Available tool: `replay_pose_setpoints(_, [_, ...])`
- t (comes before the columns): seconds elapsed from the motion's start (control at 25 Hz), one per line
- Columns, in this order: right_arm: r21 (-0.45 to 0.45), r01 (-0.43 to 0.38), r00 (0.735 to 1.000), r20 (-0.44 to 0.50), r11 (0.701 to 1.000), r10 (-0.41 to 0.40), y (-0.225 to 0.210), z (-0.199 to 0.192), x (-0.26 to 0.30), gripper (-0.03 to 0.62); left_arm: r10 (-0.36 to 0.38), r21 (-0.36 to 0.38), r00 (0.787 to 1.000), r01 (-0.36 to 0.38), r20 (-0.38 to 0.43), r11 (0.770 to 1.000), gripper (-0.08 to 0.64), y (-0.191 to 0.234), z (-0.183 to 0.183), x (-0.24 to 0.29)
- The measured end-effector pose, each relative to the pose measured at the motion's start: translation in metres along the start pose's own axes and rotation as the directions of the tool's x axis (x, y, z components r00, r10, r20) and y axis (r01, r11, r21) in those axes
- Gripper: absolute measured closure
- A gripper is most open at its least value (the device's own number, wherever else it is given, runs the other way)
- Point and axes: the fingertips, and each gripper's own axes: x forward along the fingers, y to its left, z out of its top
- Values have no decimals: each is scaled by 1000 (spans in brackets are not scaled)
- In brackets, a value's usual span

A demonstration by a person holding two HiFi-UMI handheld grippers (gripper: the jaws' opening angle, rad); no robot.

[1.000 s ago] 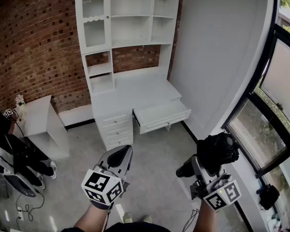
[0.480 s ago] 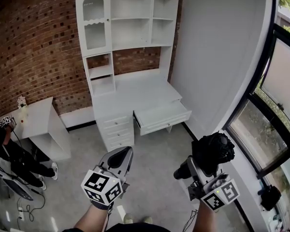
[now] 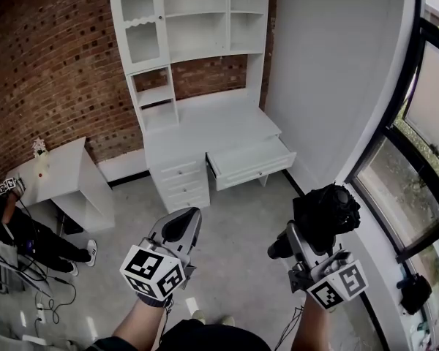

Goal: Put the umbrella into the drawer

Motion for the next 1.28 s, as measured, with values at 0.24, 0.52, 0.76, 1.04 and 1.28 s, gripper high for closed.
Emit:
replay_pose_setpoints(0.24, [38,-21,1000,-1,999,21,-18,-5,-2,347,24,13,1000,-24,-14,1000,554,-10,-5,8])
replay_pose_setpoints(0.52, [45,-29,1000,2,999,29,-33,-4,11,347,33,13,999,-33,-13,999,554,-4,-2,27])
replay_pose_setpoints(0.76, [37,-16,1000,-15,999,17,-45,-15,34,347,17,3,1000,-17,-17,1000,554,15,-8,53])
replay_pose_setpoints(1.04, [24,11,999,-40,1000,-10,-63,-36,93,347,-5,-4,1000,5,-22,1000,554,68,-12,99])
replay_pose_setpoints(1.28, [20,43,997,-58,999,-42,-76,-55,159,347,-30,7,999,30,-31,1000,554,126,-8,142])
